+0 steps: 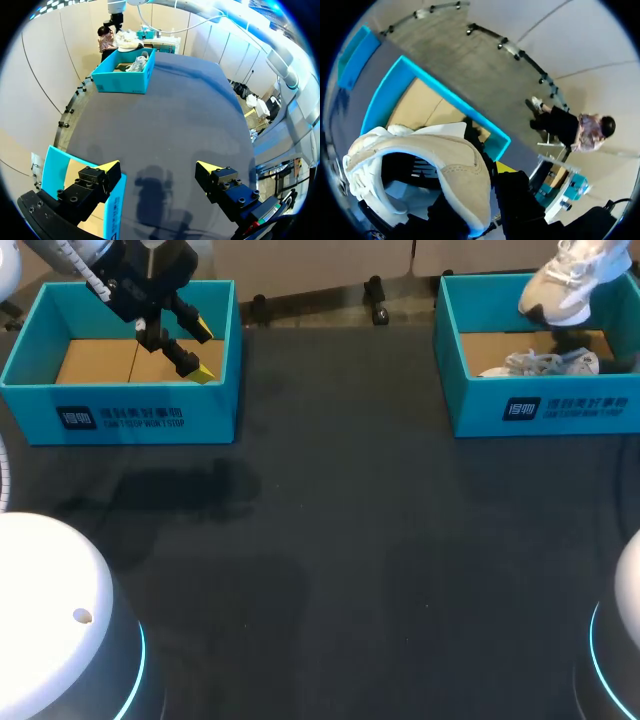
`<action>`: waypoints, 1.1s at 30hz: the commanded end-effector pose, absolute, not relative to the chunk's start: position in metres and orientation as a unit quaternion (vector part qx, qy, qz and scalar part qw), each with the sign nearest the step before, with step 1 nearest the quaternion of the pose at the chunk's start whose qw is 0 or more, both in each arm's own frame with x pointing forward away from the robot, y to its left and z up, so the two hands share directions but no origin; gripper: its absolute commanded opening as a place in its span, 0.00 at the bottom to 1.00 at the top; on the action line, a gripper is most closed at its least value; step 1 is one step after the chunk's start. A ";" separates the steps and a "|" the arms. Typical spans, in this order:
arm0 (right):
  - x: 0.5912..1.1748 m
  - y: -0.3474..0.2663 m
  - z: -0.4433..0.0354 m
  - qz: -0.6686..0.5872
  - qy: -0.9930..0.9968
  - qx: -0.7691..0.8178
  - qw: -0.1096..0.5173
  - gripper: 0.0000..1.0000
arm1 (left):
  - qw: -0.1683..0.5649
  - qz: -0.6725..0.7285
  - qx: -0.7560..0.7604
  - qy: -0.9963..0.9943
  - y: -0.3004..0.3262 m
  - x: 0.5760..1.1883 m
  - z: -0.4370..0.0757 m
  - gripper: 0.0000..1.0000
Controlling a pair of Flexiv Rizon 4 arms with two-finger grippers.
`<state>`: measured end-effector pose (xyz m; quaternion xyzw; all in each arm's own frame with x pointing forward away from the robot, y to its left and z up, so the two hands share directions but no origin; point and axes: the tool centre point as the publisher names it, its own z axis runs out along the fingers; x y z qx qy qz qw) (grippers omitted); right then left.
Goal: Take the shoe out of the shoebox, open the shoe tongue, remove and reinsert the insole, then place the shoe into the shoebox
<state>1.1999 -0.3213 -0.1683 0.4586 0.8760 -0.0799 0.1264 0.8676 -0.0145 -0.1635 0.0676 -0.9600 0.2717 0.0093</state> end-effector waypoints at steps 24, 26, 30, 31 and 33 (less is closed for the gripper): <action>1.174 -0.320 -0.180 -0.113 0.669 0.727 0.104 0.00 | 0.010 0.270 0.068 -0.960 -0.015 0.868 -0.163 1.00; 1.174 -0.320 -0.180 -0.113 0.669 0.727 0.104 0.00 | 0.010 0.270 0.068 -0.960 -0.015 0.868 -0.163 1.00; 1.174 -0.320 -0.180 -0.113 0.669 0.727 0.104 0.00 | 0.010 0.270 0.068 -0.960 -0.015 0.868 -0.163 1.00; 1.174 -0.320 -0.180 -0.113 0.669 0.727 0.104 0.00 | 0.010 0.270 0.068 -0.960 -0.015 0.868 -0.163 1.00; 1.174 -0.320 -0.180 -0.113 0.669 0.727 0.104 0.00 | 0.010 0.270 0.068 -0.960 -0.015 0.868 -0.163 1.00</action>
